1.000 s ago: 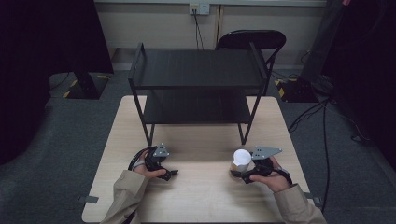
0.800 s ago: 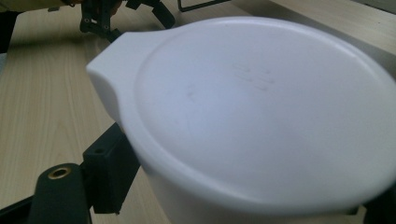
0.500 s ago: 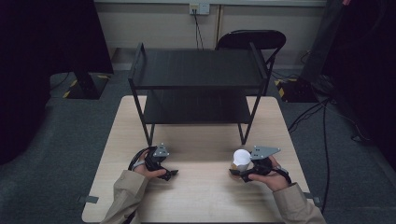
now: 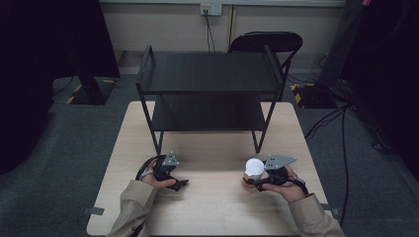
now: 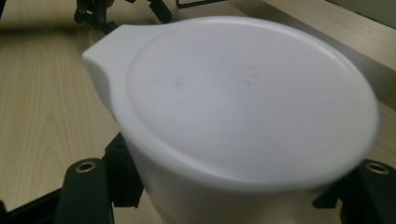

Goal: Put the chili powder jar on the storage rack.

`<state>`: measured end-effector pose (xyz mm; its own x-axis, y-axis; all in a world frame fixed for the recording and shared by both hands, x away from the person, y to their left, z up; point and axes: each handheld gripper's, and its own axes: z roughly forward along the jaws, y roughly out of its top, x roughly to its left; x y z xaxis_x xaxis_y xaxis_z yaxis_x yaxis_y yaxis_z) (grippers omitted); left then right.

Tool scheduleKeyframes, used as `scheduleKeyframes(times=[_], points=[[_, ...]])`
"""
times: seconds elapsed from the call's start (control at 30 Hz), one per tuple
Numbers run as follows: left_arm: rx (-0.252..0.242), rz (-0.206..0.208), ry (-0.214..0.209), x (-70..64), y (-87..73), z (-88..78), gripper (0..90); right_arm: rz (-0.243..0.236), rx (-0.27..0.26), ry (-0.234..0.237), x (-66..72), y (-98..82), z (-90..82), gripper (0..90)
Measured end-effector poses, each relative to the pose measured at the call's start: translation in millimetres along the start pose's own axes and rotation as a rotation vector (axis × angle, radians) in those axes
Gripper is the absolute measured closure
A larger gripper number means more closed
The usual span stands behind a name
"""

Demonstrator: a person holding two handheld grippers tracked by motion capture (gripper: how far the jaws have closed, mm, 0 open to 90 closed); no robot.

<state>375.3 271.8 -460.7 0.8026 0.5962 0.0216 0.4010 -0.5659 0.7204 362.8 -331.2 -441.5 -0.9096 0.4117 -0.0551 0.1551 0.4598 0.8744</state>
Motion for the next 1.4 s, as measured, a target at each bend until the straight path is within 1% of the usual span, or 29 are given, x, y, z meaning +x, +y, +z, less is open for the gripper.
scheduleKeyframes(times=[0.13, 0.23, 0.27, 0.37, 0.43, 0.6, 0.67, 0.77, 0.93, 1.0, 1.2, 1.27, 1.3, 1.4], points=[[0.000, 0.000, 0.000, 0.0, -0.1, 0.0, 0.0, 0.000, -0.008, -0.018, 3.8, -0.3, -0.1, 30.6], [-0.002, 0.001, 0.000, 0.1, -0.5, 0.0, 0.0, 0.032, -0.046, -0.007, 2.1, -2.5, -3.4, 30.6], [-0.003, 0.000, 0.000, 0.1, -0.7, 0.1, 0.0, 0.026, -0.046, -0.005, 1.8, 0.3, -5.1, 30.6], [-0.005, 0.000, 0.000, 0.0, -1.0, 0.3, 0.0, 0.009, -0.031, -0.019, 3.9, 8.4, -7.3, 30.7], [-0.006, 0.000, 0.000, -0.1, -1.2, 0.3, 0.0, 0.022, -0.033, -0.020, 2.9, 11.1, -7.7, 30.7], [-0.008, 0.000, 0.000, 0.0, -1.6, 0.3, 0.0, 0.029, -0.037, -0.024, 0.9, 20.2, -7.6, 30.6], [-0.007, 0.000, 0.000, 0.0, -1.5, 0.4, 0.0, 0.035, -0.035, -0.020, -1.4, 26.4, -7.9, 30.7], [-0.007, -0.001, 0.000, -0.1, -1.4, 0.4, 0.0, 0.026, -0.028, -0.024, -3.3, 36.7, -9.0, 30.6], [-0.007, 0.000, 0.000, -0.1, -1.4, 0.4, 0.0, 0.032, -0.026, -0.032, -7.8, 53.5, -11.1, 30.7], [-0.008, -0.001, 0.001, -0.2, -1.5, 0.4, 0.0, 0.025, -0.026, -0.032, -10.2, 61.3, -12.1, 30.6], [-0.010, 0.000, 0.001, -0.3, -1.9, 0.6, 0.0, 0.007, -0.055, -0.048, -15.2, 85.6, -17.5, 30.7], [-0.009, -0.001, 0.002, -0.3, -1.8, 0.6, 0.0, 0.016, -0.062, -0.055, -15.9, 93.2, -19.0, 30.6], [-0.009, -0.002, 0.002, -0.6, -1.7, 0.6, 0.0, 0.009, -0.066, -0.061, -16.3, 97.6, -19.6, 30.7], [-0.010, -0.002, 0.002, -0.6, -1.7, 0.7, 0.0, 0.017, -0.079, -0.071, -18.0, 109.7, -19.8, 30.7]])
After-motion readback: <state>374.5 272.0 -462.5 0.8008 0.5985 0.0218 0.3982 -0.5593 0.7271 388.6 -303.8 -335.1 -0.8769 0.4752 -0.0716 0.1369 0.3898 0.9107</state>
